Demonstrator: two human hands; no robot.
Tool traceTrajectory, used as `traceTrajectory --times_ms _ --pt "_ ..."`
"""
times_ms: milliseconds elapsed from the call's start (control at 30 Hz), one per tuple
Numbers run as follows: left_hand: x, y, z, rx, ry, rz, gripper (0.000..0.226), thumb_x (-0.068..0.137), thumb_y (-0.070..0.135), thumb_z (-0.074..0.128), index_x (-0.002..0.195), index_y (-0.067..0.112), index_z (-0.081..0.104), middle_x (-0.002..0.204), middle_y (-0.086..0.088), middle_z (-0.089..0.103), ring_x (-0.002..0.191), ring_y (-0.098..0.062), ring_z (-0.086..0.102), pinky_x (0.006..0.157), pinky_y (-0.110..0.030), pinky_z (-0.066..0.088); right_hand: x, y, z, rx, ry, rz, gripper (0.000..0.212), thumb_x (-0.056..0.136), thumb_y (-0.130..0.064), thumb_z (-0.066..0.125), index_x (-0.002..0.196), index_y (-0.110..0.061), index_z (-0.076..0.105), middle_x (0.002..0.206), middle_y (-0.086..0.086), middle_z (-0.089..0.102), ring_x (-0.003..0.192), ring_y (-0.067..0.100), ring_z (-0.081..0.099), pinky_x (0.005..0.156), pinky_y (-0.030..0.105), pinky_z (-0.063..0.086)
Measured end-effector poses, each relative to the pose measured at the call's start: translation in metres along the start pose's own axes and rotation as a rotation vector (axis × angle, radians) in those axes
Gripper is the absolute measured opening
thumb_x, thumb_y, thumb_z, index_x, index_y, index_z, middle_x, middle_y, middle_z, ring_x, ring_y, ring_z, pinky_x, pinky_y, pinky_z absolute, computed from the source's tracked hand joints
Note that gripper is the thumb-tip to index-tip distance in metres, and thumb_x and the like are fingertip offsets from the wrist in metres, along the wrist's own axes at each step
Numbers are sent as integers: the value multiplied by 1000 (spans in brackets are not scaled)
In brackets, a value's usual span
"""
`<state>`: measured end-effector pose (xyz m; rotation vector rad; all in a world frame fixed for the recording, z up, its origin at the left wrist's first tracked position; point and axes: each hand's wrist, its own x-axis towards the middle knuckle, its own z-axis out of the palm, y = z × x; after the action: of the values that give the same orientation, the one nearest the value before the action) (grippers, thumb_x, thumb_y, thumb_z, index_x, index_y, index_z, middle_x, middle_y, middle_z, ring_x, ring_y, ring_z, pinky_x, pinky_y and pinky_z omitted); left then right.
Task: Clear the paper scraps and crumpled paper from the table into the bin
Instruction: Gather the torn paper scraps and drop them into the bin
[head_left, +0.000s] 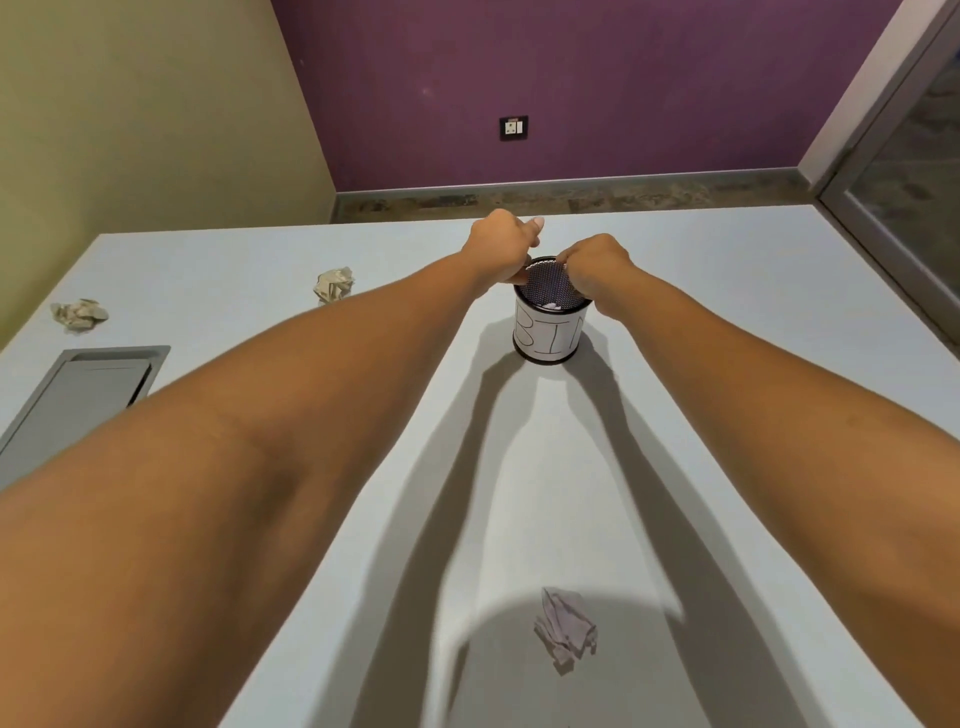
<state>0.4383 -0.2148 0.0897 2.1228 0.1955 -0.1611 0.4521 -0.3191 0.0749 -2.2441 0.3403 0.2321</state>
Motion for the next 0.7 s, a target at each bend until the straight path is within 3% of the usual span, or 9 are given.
traceTrajectory --times_ms 167,267,400,500,700 --pt "-6 -11 -9 -15 39 19 40 98 28 39 114 -3 58 115 -22 61 91 -28 63 78 -29 55 -7 1 1 3 -12 -68 31 96 -4 43 124 -4 57 132 15 55 116 27 53 100 33 45" --pt "-12 -13 -11 -11 65 42 40 97 27 40 112 -5 59 103 -19 62 90 -29 63 83 -33 55 -16 0 1 1 48 -121 35 93 7 42 119 -7 63 134 13 53 121 31 50 98 33 45" --pt "-25 -22 -11 139 149 87 34 96 27 42 90 -1 60 98 -21 65 96 -38 63 89 -46 52 -29 6 2 -4 145 -216 44 86 17 44 115 -9 65 133 15 52 118 33 53 96 36 48" --pt "-48 -44 -2 258 186 143 34 94 26 44 98 -1 65 100 -24 68 96 -39 62 88 -44 50 -45 22 9 38 187 -279 44 85 14 39 109 -8 68 124 16 59 112 32 58 96 33 48" --pt "-122 -106 29 342 135 146 28 94 28 43 110 16 64 112 -10 68 104 -31 61 88 -40 49 -100 70 27 3 147 -347 33 86 1 44 103 -9 70 114 16 66 103 30 62 87 27 46"
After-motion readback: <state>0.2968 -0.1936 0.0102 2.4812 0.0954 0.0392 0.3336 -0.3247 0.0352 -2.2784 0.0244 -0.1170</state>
